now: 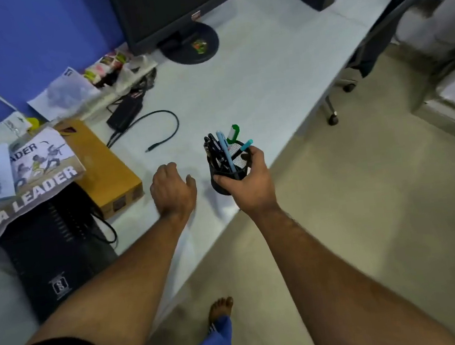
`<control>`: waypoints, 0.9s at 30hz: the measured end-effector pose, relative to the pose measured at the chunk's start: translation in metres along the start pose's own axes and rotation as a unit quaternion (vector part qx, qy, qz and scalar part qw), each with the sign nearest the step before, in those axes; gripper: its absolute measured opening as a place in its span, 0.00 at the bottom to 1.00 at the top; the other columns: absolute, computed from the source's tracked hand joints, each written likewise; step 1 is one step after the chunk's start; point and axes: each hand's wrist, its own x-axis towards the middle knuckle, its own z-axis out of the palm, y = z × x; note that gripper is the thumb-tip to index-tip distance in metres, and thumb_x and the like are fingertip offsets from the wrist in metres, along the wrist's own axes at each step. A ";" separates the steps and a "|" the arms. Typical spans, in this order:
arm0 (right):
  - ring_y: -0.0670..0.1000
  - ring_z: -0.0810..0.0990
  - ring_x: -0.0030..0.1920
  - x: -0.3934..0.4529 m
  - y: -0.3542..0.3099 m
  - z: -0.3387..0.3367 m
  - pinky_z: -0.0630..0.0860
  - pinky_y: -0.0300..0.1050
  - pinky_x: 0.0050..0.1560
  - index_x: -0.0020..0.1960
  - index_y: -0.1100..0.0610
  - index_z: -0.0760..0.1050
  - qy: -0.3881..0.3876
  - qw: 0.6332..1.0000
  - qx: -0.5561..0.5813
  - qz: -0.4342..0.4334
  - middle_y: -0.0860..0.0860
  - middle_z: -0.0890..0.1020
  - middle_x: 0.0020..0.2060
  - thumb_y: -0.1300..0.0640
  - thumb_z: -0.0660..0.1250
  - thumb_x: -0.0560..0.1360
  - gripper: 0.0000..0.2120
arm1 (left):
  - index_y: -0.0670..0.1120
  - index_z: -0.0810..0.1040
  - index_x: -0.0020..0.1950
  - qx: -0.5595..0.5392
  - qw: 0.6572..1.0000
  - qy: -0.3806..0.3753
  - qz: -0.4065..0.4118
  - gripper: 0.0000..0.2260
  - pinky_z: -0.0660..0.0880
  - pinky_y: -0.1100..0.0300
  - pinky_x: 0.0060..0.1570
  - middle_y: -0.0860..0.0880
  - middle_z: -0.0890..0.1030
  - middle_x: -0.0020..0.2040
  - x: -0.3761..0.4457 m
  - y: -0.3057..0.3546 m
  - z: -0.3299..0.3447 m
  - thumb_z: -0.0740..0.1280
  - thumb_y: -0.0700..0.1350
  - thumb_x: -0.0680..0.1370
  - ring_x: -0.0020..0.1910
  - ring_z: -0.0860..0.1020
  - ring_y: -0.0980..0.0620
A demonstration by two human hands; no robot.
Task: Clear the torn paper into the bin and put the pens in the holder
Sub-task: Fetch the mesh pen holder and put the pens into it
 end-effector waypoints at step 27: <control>0.41 0.82 0.51 0.104 -0.012 0.115 0.78 0.37 0.53 0.62 0.49 0.65 -0.057 0.997 -0.042 -0.024 0.44 0.82 0.54 0.49 0.80 0.65 0.33 | 0.38 0.58 0.78 0.149 0.988 -0.036 0.000 0.30 0.54 0.45 0.76 0.37 0.59 0.78 0.008 -0.032 0.030 0.49 0.57 0.82 0.78 0.55 0.39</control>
